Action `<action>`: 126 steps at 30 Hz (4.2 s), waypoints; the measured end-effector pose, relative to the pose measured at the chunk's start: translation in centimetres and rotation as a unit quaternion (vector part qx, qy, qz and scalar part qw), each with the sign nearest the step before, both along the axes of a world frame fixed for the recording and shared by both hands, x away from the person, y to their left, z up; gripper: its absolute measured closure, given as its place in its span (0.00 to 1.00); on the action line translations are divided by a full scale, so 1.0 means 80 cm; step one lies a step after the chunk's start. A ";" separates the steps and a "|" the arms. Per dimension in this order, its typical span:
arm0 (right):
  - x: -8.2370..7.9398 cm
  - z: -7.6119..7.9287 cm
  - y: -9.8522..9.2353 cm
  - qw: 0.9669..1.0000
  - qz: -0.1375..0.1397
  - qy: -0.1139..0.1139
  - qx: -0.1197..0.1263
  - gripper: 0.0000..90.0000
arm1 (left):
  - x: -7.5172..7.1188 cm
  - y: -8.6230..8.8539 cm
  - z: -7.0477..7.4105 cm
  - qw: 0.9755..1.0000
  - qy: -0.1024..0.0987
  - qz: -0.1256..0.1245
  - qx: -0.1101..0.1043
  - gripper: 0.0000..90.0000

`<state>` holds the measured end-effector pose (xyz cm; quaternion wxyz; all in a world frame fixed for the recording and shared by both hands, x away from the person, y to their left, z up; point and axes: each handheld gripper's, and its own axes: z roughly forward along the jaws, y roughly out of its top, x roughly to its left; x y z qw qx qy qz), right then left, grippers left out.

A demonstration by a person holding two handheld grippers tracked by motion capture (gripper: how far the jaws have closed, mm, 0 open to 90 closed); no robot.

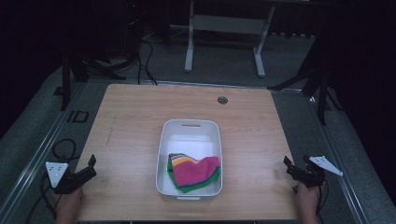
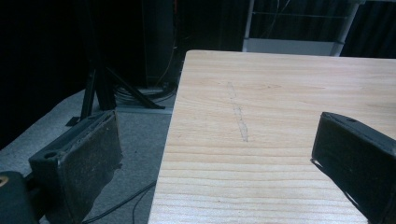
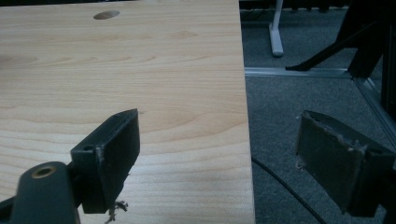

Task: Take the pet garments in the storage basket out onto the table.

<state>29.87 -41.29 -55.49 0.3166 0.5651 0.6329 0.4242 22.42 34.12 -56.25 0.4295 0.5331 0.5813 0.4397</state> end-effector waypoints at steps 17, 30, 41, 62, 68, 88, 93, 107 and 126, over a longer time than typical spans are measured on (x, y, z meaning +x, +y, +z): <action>0.006 0.001 0.004 0.999 0.020 0.044 -0.020 0.16 | 0.000 0.000 0.000 1.000 0.002 0.000 0.001 0.02; 0.014 0.006 0.034 0.978 0.182 0.104 -0.016 0.19 | 0.000 0.000 0.000 1.000 0.003 0.000 0.001 0.02; 0.019 0.036 0.078 0.955 0.274 0.111 -0.021 0.16 | 0.000 0.000 0.000 1.000 0.003 0.000 -0.001 0.02; 0.028 0.107 0.180 0.919 0.389 0.066 -0.029 0.15 | 0.000 0.000 0.000 1.000 0.003 -0.001 0.002 0.02; 0.033 0.120 0.214 0.905 0.421 0.059 -0.037 0.14 | 0.000 0.000 0.000 1.000 0.002 -0.001 0.001 0.02; 0.040 0.117 0.308 0.858 0.504 0.078 -0.068 0.14 | 0.000 0.001 0.000 1.000 0.002 -0.002 -0.003 0.02; 0.041 0.115 0.324 0.848 0.519 0.086 -0.067 0.14 | 0.000 0.001 0.000 1.000 0.001 -0.002 -0.005 0.02; 0.044 0.092 0.378 0.824 0.532 0.133 -0.144 0.14 | -0.001 0.002 0.000 1.000 0.001 -0.003 -0.007 0.02; 0.037 0.062 0.415 0.759 0.552 0.223 -0.263 0.50 | 0.000 0.003 0.000 1.000 0.002 -0.003 -0.008 0.02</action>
